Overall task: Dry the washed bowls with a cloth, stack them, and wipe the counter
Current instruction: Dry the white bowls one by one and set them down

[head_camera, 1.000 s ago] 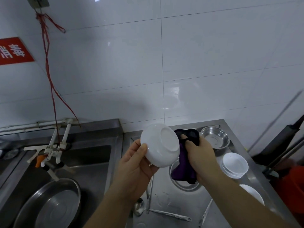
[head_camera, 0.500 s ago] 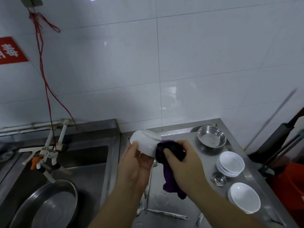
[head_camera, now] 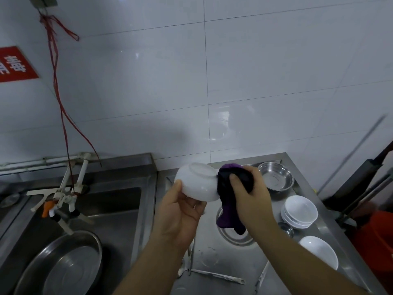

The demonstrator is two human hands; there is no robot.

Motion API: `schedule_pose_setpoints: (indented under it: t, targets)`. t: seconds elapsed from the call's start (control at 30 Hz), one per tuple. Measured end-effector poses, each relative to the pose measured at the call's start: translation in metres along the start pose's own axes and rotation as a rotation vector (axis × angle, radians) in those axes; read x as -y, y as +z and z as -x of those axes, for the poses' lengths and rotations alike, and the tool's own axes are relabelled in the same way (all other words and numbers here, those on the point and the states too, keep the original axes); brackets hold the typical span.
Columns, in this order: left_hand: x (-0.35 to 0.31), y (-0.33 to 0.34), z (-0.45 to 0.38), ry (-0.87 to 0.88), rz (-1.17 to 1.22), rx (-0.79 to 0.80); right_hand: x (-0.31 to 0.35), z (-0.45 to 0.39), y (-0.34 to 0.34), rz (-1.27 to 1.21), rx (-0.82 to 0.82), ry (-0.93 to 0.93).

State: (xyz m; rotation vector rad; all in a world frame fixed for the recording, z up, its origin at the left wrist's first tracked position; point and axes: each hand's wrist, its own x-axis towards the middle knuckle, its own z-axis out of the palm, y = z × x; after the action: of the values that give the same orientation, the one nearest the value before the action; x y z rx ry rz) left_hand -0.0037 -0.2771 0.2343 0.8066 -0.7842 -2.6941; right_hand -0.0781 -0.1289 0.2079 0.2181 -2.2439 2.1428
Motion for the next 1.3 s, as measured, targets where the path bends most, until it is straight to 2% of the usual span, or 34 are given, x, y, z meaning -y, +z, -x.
schedule_pose_setpoints:
  t: [0.07,0.13,0.27,0.37,0.5,0.67,0.77,0.87,1.0,1.1,1.23,1.3]
  targets:
    - [0.001,0.001,0.001,0.032,-0.032,0.004,-0.001,0.005,-0.001,0.031,0.058,-0.131]
    - [0.003,0.003,0.002,0.059,-0.076,0.023,-0.003,0.013,-0.003,0.114,0.136,-0.346]
    - [0.012,0.001,0.007,0.025,-0.197,0.095,-0.001,0.012,-0.003,0.469,0.265,-0.807]
    - [0.017,-0.003,0.007,-0.011,-0.213,0.133,0.012,-0.001,-0.003,0.573,0.324,-0.9]
    - [0.018,-0.004,0.006,-0.022,-0.26,0.186,0.024,-0.011,-0.003,0.435,0.407,-0.68]
    - [0.025,-0.007,0.006,-0.006,-0.388,0.201,0.029,-0.016,0.006,0.416,0.308,-0.396]
    - [0.026,-0.011,0.007,0.017,-0.476,0.265,0.029,-0.028,0.01,0.353,0.252,-0.184]
    - [0.029,-0.012,0.01,0.057,-0.535,0.301,0.024,-0.04,0.008,0.11,0.191,0.088]
    - [0.027,-0.012,0.01,0.12,-0.51,0.271,0.012,-0.038,0.005,-0.247,0.096,0.407]
    - [0.025,-0.012,0.006,0.152,-0.487,0.217,-0.002,-0.023,0.01,-0.277,0.039,0.417]
    - [0.039,-0.012,0.007,0.206,-0.56,0.18,-0.013,-0.006,0.009,-0.021,-0.041,0.179]
    - [0.045,-0.012,0.008,0.231,-0.59,0.178,-0.014,-0.002,0.006,0.025,-0.056,0.126]
